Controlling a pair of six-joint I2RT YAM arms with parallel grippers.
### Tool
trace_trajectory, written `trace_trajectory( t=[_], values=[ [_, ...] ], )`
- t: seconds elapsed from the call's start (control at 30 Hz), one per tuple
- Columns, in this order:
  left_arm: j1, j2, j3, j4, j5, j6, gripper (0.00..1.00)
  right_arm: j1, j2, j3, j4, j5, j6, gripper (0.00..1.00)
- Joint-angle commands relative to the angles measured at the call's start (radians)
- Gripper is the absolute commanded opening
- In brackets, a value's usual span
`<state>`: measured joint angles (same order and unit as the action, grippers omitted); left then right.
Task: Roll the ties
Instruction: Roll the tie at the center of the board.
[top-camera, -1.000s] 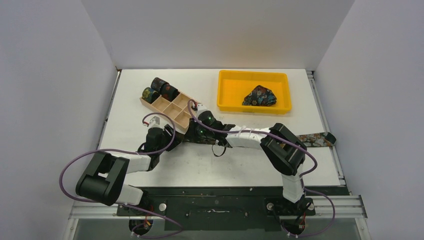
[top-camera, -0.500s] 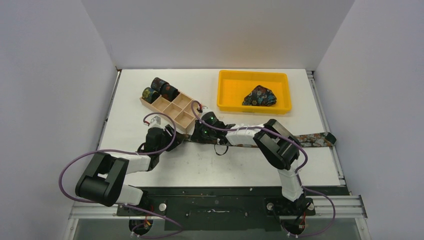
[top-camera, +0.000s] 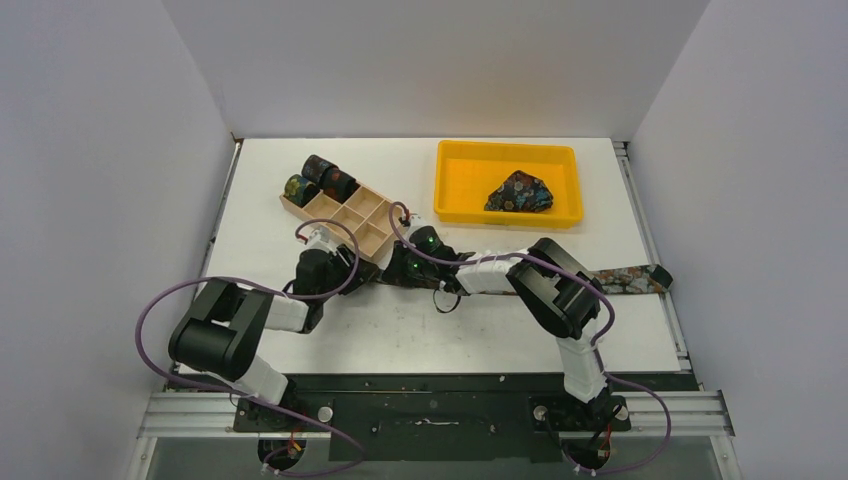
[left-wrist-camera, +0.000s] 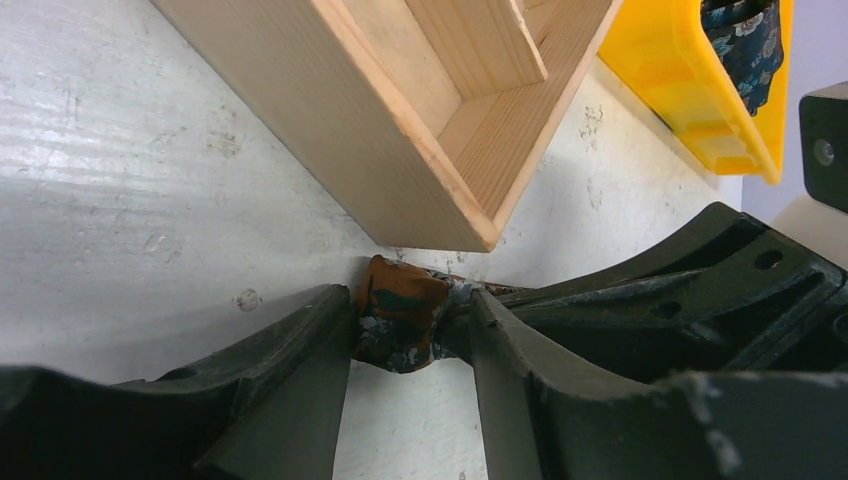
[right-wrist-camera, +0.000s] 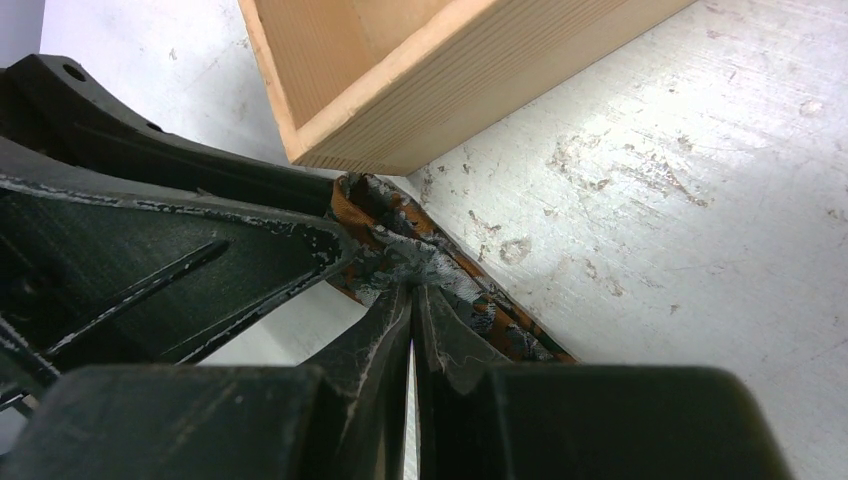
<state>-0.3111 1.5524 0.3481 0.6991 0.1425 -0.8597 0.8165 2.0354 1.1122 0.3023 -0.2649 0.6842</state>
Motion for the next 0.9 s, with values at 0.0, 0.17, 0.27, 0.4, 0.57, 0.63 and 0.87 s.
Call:
trace_trajectory(
  t=[0.0,0.17,0.27,0.4,0.57,0.63,0.87],
  values=[
    [0.006,0.064,-0.027,-0.025,0.026,-0.003,0.43,-0.014,0.001,-0.046,-0.093,0.017,-0.020,0.05],
    [0.018,0.080,-0.045,0.013,0.036,-0.019,0.37,-0.018,0.000,-0.051,-0.084,0.009,-0.019,0.05],
    [0.032,0.079,-0.054,0.003,0.033,-0.024,0.37,-0.018,-0.002,-0.054,-0.080,0.006,-0.017,0.05],
    [0.045,0.058,-0.061,-0.060,-0.004,-0.016,0.42,-0.018,-0.006,-0.054,-0.080,0.007,-0.018,0.05],
    [0.043,0.030,-0.035,-0.169,-0.037,0.016,0.45,-0.019,-0.009,-0.056,-0.080,0.010,-0.020,0.05],
    [0.043,0.011,-0.031,-0.207,-0.055,0.027,0.45,-0.019,-0.010,-0.054,-0.081,0.012,-0.021,0.05],
    [0.000,0.001,-0.009,-0.265,-0.080,0.061,0.41,-0.018,-0.012,-0.051,-0.083,0.013,-0.022,0.05]
  ],
)
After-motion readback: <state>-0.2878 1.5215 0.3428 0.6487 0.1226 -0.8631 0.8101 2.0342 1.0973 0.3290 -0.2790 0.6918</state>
